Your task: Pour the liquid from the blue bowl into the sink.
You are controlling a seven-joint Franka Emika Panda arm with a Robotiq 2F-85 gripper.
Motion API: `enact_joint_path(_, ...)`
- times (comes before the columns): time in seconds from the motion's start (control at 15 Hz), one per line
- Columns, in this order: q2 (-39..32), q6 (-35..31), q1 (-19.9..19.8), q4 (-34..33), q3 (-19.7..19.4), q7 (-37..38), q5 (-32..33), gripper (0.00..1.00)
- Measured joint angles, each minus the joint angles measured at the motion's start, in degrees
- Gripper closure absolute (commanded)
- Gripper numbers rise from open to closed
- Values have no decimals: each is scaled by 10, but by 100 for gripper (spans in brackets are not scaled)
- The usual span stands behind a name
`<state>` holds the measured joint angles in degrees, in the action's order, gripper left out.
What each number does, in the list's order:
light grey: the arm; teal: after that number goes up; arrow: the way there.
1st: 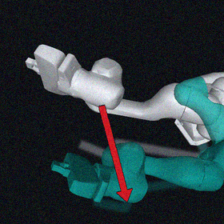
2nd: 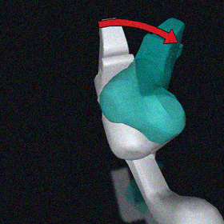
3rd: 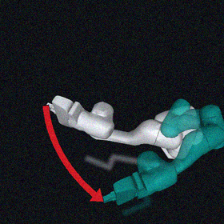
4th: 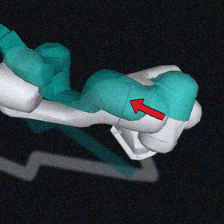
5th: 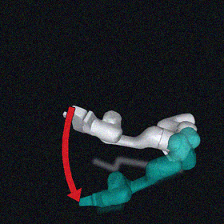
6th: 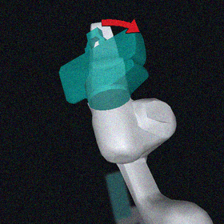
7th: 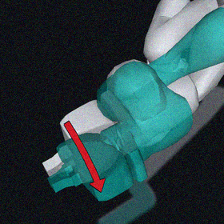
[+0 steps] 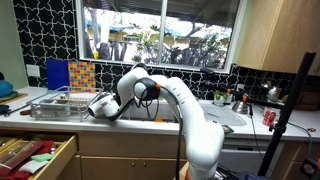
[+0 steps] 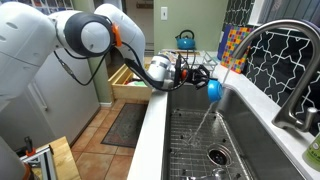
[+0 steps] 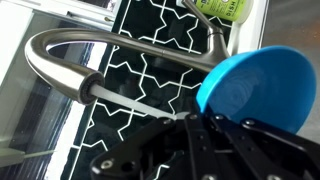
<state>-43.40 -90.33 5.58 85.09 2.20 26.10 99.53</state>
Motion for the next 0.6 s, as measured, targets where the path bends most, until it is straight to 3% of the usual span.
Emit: enact_joint_path(0.6,-13,2,1,-31,1,48,-25,97)
